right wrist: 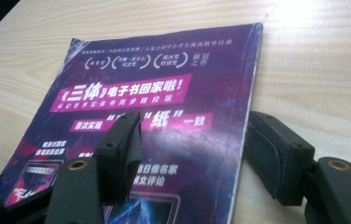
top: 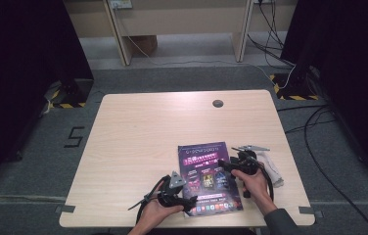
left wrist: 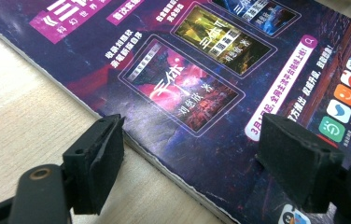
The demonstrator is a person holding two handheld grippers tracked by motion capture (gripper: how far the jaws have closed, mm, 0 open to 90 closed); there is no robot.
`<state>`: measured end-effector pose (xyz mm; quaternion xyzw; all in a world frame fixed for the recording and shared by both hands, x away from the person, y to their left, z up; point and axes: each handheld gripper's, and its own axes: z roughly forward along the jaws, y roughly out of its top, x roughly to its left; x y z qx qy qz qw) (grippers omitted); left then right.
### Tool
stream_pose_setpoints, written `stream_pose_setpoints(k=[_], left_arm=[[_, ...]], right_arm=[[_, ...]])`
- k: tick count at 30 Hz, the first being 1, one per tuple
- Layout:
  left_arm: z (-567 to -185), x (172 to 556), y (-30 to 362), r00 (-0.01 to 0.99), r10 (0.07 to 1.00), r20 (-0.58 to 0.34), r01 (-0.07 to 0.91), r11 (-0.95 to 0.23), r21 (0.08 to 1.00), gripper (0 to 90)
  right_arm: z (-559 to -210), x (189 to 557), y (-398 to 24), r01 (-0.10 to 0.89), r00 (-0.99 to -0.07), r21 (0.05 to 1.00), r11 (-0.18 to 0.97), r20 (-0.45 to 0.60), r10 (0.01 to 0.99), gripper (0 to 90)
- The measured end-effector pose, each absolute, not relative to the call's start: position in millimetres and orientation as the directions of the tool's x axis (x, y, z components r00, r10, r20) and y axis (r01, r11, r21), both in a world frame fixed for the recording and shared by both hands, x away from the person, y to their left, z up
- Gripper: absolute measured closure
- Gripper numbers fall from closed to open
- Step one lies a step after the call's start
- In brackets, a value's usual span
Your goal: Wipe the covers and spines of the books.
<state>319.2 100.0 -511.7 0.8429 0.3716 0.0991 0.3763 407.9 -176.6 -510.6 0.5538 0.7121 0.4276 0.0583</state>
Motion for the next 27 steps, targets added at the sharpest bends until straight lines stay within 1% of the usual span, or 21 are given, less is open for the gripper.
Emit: stream_pose_setpoints(k=[2, 7, 11, 15, 18, 19, 21, 23, 26, 27], left_arm=[[-512, 319, 100, 0.702, 0.703, -0.111, 0.551, -0.438, 0.711, 22.0], [-512, 318, 100, 0.7, 0.706, -0.108, 0.549, -0.435, 0.714, 21.8], [-512, 317, 101, 0.697, 0.709, -0.107, 0.551, -0.435, 0.712, 21.9], [-513, 315, 103, 0.693, 0.713, -0.108, 0.552, -0.428, 0.716, 21.9], [-513, 315, 104, 0.692, 0.714, -0.109, 0.551, -0.425, 0.718, 21.9], [-513, 315, 104, 0.691, 0.715, -0.109, 0.552, -0.425, 0.718, 22.0], [-513, 315, 104, 0.692, 0.713, -0.109, 0.552, -0.426, 0.717, 21.9], [-513, 314, 105, 0.692, 0.714, -0.109, 0.552, -0.425, 0.717, 21.9], [-513, 314, 105, 0.692, 0.714, -0.11, 0.552, -0.424, 0.718, 21.9], [-513, 314, 105, 0.692, 0.714, -0.111, 0.552, -0.423, 0.719, 21.9]], right_arm=[[-510, 405, -178, 0.753, -0.359, 0.658, -0.009, 0.423, 0.832, 37.7], [-508, 399, -182, 0.763, -0.35, 0.645, -0.036, 0.458, 0.817, 37.7], [-500, 394, -185, 0.759, -0.36, 0.647, -0.066, 0.503, 0.786, 39.0], [-496, 390, -185, 0.76, -0.387, 0.647, -0.062, 0.527, 0.757, 44.2], [-497, 388, -181, 0.771, -0.431, 0.637, -0.009, 0.532, 0.728, 51.7], [-498, 386, -177, 0.764, -0.447, 0.645, 0.014, 0.514, 0.732, 52.4], [-495, 385, -170, 0.736, -0.494, 0.67, 0.095, 0.436, 0.753, 53.3], [-492, 384, -168, 0.706, -0.529, 0.692, 0.151, 0.373, 0.762, 57.2], [-490, 382, -167, 0.68, -0.551, 0.707, 0.194, 0.318, 0.772, 62.7], [-490, 382, -166, 0.671, -0.558, 0.711, 0.212, 0.295, 0.776, 63.3]])
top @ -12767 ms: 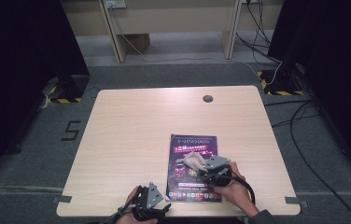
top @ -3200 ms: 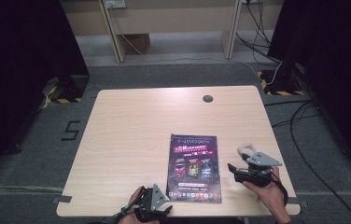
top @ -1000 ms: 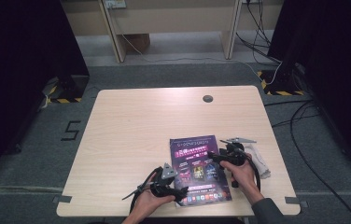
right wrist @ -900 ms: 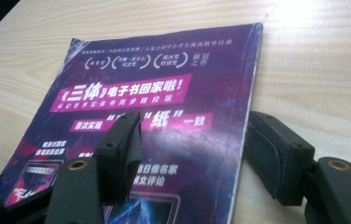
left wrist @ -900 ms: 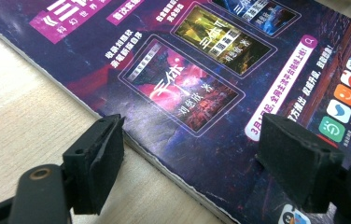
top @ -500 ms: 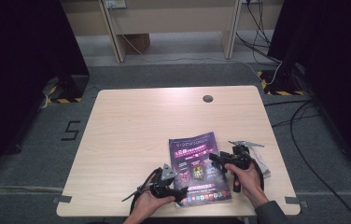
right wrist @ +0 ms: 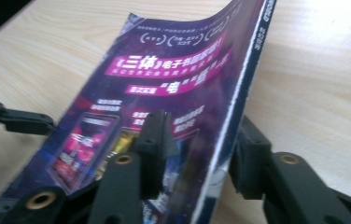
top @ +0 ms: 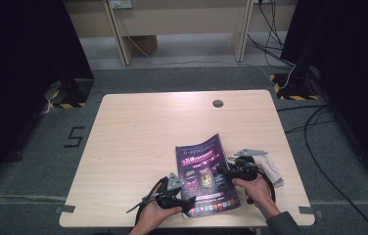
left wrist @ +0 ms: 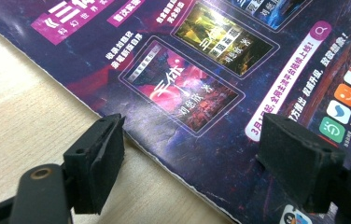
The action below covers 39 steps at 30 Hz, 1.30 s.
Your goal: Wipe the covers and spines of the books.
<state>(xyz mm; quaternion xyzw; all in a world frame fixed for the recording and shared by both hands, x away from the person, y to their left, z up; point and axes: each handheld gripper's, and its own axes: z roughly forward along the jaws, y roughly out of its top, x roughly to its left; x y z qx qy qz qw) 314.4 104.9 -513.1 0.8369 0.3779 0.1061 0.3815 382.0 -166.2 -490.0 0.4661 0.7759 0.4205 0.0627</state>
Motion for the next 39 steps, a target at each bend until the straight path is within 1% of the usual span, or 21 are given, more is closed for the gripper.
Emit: stream_pose_setpoints(k=[2, 6, 14, 21, 24, 28, 33, 39], left_arm=[[-513, 314, 105, 0.691, 0.714, -0.11, 0.551, -0.422, 0.72, 21.9], [-513, 314, 105, 0.691, 0.714, -0.111, 0.552, -0.421, 0.72, 21.9], [-513, 313, 105, 0.689, 0.718, -0.104, 0.547, -0.42, 0.724, 21.8], [-511, 312, 106, 0.701, 0.709, -0.084, 0.532, -0.44, 0.724, 22.4], [-508, 311, 108, 0.7, 0.709, -0.087, 0.527, -0.429, 0.734, 22.5], [-502, 306, 114, 0.708, 0.703, -0.069, 0.511, -0.441, 0.738, 21.9], [-497, 287, 133, 0.716, 0.698, -0.017, 0.482, -0.476, 0.736, 21.3], [-495, 269, 159, 0.701, 0.713, -0.002, 0.489, -0.479, 0.729, 21.1]], right_arm=[[-491, 382, -166, 0.657, -0.566, 0.715, 0.238, 0.259, 0.783, 65.4], [-490, 382, -166, 0.64, -0.582, 0.726, 0.251, 0.245, 0.775, 68.7], [-489, 382, -166, 0.629, -0.589, 0.734, 0.255, 0.236, 0.773, 70.7], [-484, 381, -162, 0.6, -0.615, 0.746, 0.288, 0.2, 0.763, 72.2], [-482, 382, -159, 0.588, -0.627, 0.748, 0.307, 0.182, 0.757, 72.6], [-478, 383, -156, 0.572, -0.645, 0.753, 0.326, 0.166, 0.746, 73.4], [-472, 387, -148, 0.541, -0.674, 0.751, 0.379, 0.117, 0.729, 74.1], [-465, 393, -139, 0.529, -0.69, 0.741, 0.412, 0.093, 0.718, 76.0]])
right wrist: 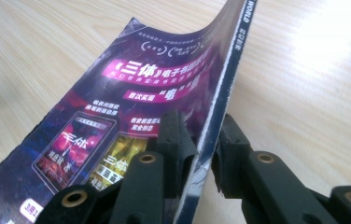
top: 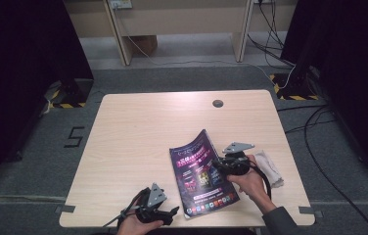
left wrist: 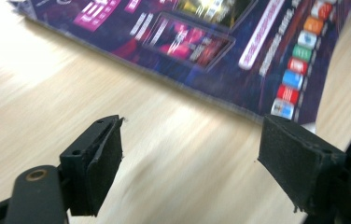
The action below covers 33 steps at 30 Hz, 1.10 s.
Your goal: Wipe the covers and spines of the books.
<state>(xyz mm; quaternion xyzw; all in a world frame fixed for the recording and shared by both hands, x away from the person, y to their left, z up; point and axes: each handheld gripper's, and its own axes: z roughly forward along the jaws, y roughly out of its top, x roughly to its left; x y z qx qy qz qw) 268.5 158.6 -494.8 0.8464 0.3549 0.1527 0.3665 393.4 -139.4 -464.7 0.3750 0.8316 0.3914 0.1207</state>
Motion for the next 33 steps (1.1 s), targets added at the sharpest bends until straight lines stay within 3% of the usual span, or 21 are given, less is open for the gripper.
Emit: stream_pose_setpoints(k=[12, 18, 20, 23, 33], left_arm=[[-495, 270, 171, 0.678, 0.735, 0.024, 0.507, -0.49, 0.709, 21.1], [-495, 270, 170, 0.679, 0.734, 0.036, 0.508, -0.504, 0.699, 21.1], [-496, 270, 170, 0.68, 0.732, 0.036, 0.505, -0.504, 0.7, 21.1], [-496, 270, 169, 0.682, 0.731, 0.035, 0.507, -0.507, 0.697, 21.1], [-496, 269, 165, 0.681, 0.732, 0.037, 0.499, -0.5, 0.708, 21.5]], right_arm=[[-438, 415, -119, 0.505, -0.715, 0.696, 0.51, 0.007, 0.699, 80.1], [-418, 425, -117, 0.469, -0.719, 0.668, 0.577, -0.09, 0.689, 81.1], [-408, 428, -116, 0.452, -0.71, 0.656, 0.605, -0.147, 0.689, 89.5], [-395, 434, -119, 0.481, -0.731, 0.667, 0.568, -0.052, 0.68, 89.0], [-424, 459, -146, 0.572, -0.665, 0.633, 0.521, -0.014, 0.747, 87.9]])
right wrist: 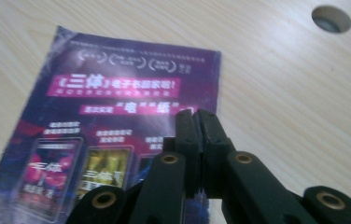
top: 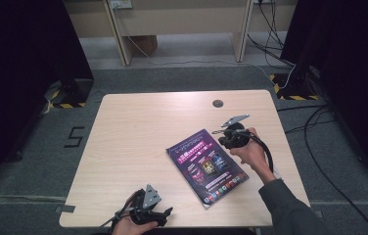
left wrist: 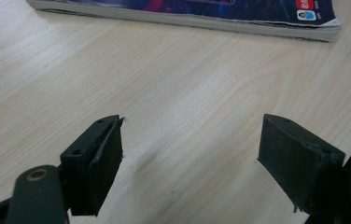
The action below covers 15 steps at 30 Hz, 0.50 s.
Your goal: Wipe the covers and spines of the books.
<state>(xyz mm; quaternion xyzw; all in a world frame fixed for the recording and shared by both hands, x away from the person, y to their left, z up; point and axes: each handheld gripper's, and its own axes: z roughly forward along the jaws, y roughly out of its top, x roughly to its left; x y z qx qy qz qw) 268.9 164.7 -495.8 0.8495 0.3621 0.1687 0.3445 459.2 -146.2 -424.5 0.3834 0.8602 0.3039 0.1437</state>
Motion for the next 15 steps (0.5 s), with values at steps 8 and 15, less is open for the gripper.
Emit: stream_pose_setpoints(k=[8, 15], left_arm=[[-498, 275, 158, 0.668, 0.744, 0.011, 0.516, -0.474, 0.714, 22.0], [-501, 284, 140, 0.679, 0.734, 0.019, 0.504, -0.485, 0.715, 23.8]], right_arm=[[-454, 465, -155, 0.61, -0.653, 0.615, 0.5, 0.033, 0.756, 78.9], [-470, 472, -160, 0.65, -0.628, 0.61, 0.453, 0.096, 0.773, 68.9]])
